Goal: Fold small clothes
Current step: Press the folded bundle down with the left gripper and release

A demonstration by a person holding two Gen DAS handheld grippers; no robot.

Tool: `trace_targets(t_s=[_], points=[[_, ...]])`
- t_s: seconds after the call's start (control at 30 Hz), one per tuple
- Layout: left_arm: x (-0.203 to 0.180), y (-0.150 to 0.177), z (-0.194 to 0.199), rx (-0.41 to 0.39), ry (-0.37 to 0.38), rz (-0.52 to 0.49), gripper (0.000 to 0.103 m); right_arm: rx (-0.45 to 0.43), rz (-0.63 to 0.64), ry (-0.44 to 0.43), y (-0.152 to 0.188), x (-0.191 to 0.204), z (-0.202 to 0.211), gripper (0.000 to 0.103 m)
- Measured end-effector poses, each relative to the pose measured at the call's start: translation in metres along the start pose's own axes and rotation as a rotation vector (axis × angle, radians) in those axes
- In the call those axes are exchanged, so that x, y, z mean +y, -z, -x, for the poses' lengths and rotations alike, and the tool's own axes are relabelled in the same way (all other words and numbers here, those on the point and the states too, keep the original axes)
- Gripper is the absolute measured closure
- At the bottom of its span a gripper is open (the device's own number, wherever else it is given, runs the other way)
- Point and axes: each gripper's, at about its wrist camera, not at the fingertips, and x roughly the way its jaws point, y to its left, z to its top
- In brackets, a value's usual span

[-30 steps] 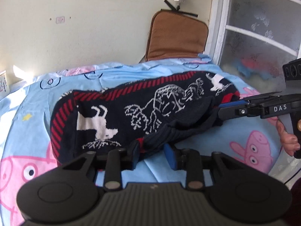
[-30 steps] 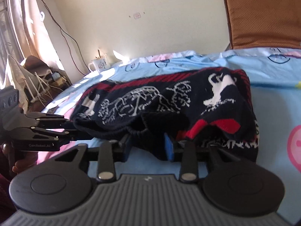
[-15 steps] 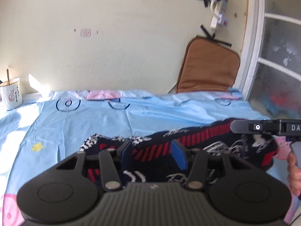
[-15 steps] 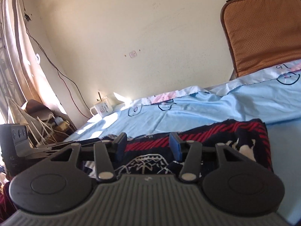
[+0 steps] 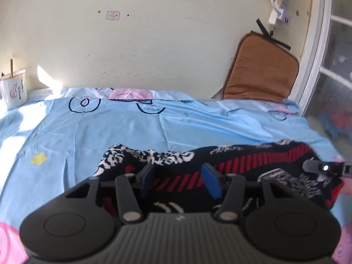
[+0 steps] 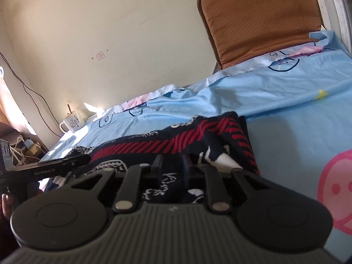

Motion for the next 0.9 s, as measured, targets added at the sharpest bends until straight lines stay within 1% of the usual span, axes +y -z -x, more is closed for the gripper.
trace_targets(t_s=[0.03,0.13,0.17,0.23,0.27,0.3,0.33,0.37,0.4,0.43,0.5,0.53,0.6,0.63,0.67,0.73,0.77,0.83,0.9], points=[[-0.001,-0.003,0.007,-0.019,0.041,0.027,0.053,-0.015,0.011,-0.019,-0.004,0.006,0.0,0.059],[-0.014,-0.007,0.021,-0.07,0.099,0.033,0.054,-0.014,0.051,-0.085,-0.008,0.027,-0.007,0.059],[-0.02,-0.007,0.021,-0.066,0.112,0.024,0.056,-0.002,0.07,-0.105,-0.007,0.034,-0.012,0.059],[-0.031,-0.001,0.014,-0.036,0.123,-0.01,0.057,0.041,0.115,-0.127,-0.001,0.047,-0.025,0.059],[-0.035,0.003,0.009,-0.015,0.116,-0.026,0.057,0.075,0.134,-0.13,0.005,0.05,-0.032,0.059],[-0.038,0.009,0.001,0.015,0.096,-0.04,0.058,0.117,0.158,-0.11,0.013,0.051,-0.04,0.058],[-0.039,0.015,-0.008,0.045,0.061,-0.058,0.058,0.116,0.185,-0.094,0.021,0.049,-0.044,0.059],[-0.042,0.022,-0.012,0.031,0.026,-0.094,0.055,0.093,0.197,-0.105,0.026,0.047,-0.042,0.059],[-0.045,0.028,-0.012,0.001,0.016,-0.132,0.054,0.095,0.185,-0.107,0.026,0.045,-0.04,0.059],[-0.047,0.031,-0.012,-0.007,0.007,-0.149,0.054,0.108,0.171,-0.106,0.023,0.044,-0.038,0.059],[-0.048,0.026,-0.013,0.013,-0.001,-0.141,0.054,0.124,0.157,-0.111,0.017,0.04,-0.03,0.06],[-0.047,0.024,-0.013,0.023,0.001,-0.134,0.054,0.119,0.144,-0.116,0.014,0.036,-0.023,0.06],[-0.045,0.021,-0.01,0.038,0.002,-0.117,0.055,0.048,0.096,-0.113,0.007,0.02,0.003,0.057],[-0.045,0.02,-0.009,0.044,0.005,-0.105,0.056,-0.011,0.051,-0.095,0.003,0.008,0.019,0.052],[-0.044,0.017,-0.005,0.05,0.016,-0.08,0.058,-0.051,0.008,-0.076,0.0,-0.004,0.031,0.044],[-0.042,0.01,0.001,0.045,0.072,-0.03,0.058,-0.127,-0.122,-0.017,-0.004,-0.034,0.054,0.036],[-0.043,0.007,0.003,0.04,0.108,-0.011,0.059,-0.144,-0.195,0.002,-0.003,-0.05,0.061,0.034],[-0.049,0.002,0.006,0.031,0.184,0.014,0.061,-0.127,-0.333,0.011,0.001,-0.076,0.063,0.033],[-0.059,0.0,0.004,0.031,0.236,0.002,0.063,-0.101,-0.428,-0.025,0.007,-0.09,0.058,0.033]])
